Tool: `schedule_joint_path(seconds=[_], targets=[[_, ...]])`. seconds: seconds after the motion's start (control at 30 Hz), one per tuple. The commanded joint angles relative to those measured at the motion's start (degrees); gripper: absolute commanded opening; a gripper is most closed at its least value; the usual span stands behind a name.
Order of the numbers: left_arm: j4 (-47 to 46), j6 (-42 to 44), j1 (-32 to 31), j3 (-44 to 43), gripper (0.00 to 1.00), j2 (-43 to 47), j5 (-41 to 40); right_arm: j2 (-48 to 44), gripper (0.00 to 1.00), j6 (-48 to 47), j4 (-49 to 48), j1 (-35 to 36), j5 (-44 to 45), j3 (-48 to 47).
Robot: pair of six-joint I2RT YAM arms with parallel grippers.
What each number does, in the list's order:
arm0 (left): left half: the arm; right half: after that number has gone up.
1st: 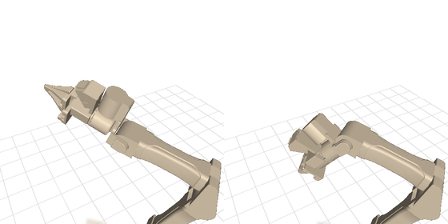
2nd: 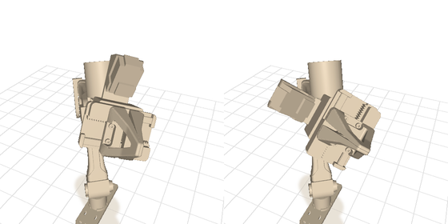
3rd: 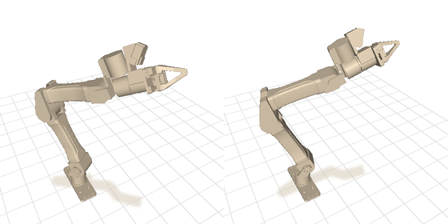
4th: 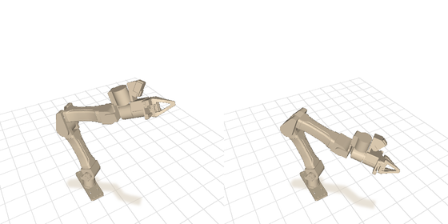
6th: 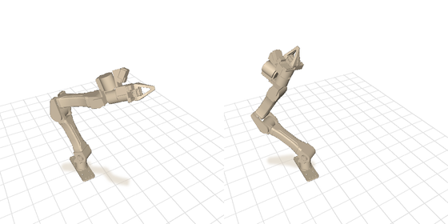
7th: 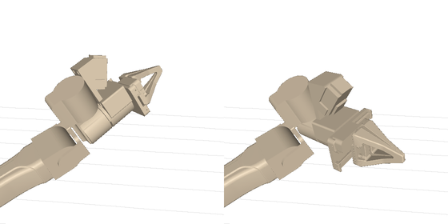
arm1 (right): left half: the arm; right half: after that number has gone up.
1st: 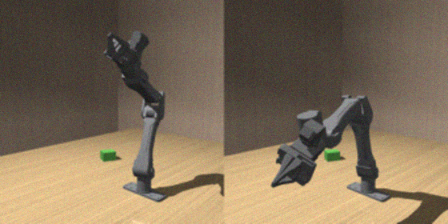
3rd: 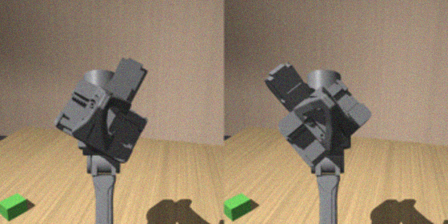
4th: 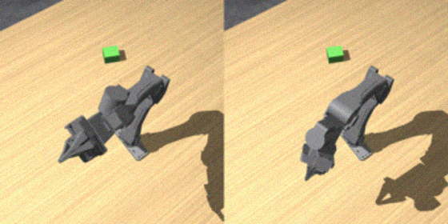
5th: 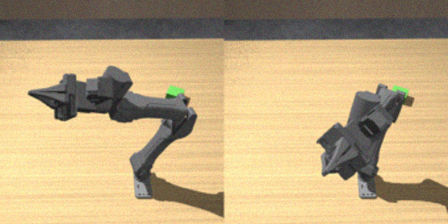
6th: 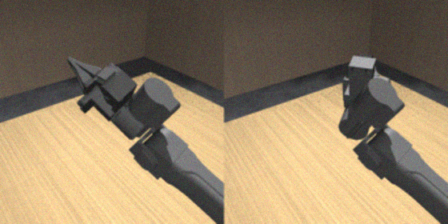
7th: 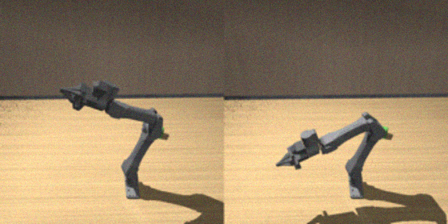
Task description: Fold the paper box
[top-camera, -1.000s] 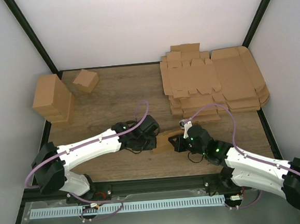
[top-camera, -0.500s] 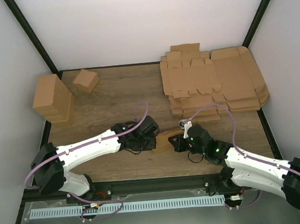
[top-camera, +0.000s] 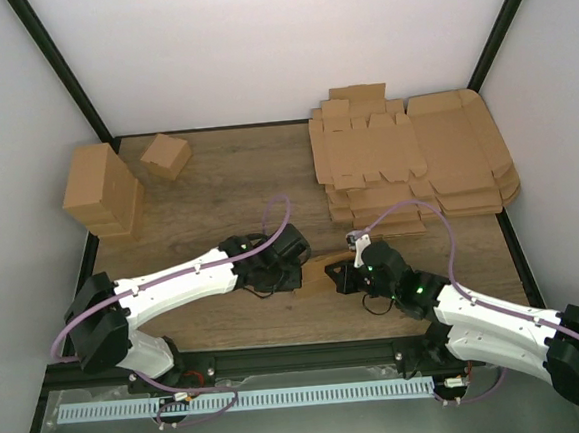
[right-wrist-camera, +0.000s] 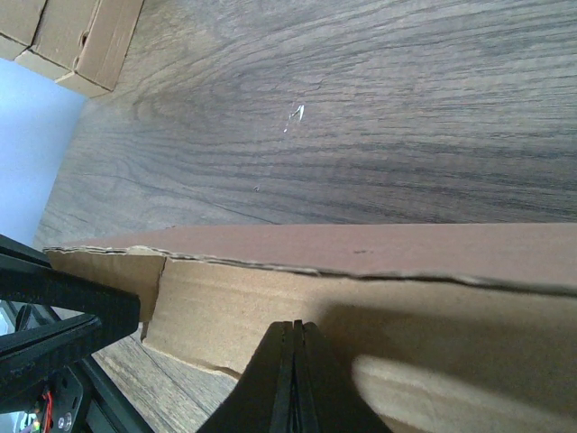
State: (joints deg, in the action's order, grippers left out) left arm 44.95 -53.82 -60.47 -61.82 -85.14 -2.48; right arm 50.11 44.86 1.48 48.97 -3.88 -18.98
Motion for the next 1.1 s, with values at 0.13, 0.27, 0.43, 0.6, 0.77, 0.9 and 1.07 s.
schedule_joint_path(seconds=[0.13,0.27,0.43,0.6,0.77,0.9,1.07], targets=[[0.79,-0.71,0.02,1.97,0.04,-2.09,1.41,0.78,0.01,0.23,4.21,0.51,1.21,-0.84],[-3.92,-2.4,-0.15,4.18,0.04,-1.78,2.85,0.29,0.01,0.38,4.13,0.51,0.72,-0.75],[-3.94,-2.7,-0.6,4.46,0.04,-2.06,2.37,-0.4,0.01,0.5,4.52,0.51,0.8,-0.7],[-3.15,-2.55,-0.53,4.13,0.25,0.86,1.16,-0.45,0.01,0.48,4.98,0.51,1.18,-0.87],[-1.68,-1.97,-0.54,3.2,0.43,4.34,0.38,-0.45,0.01,0.49,5.09,0.52,1.42,-0.88],[-1.16,-0.98,-0.55,2.01,0.53,7.12,0.44,-0.45,0.01,0.3,5.18,0.52,1.59,-0.88],[-1.28,1.8,-0.41,0.09,0.64,10.53,-0.12,-0.54,0.01,0.07,5.53,0.51,1.77,-1.09]])
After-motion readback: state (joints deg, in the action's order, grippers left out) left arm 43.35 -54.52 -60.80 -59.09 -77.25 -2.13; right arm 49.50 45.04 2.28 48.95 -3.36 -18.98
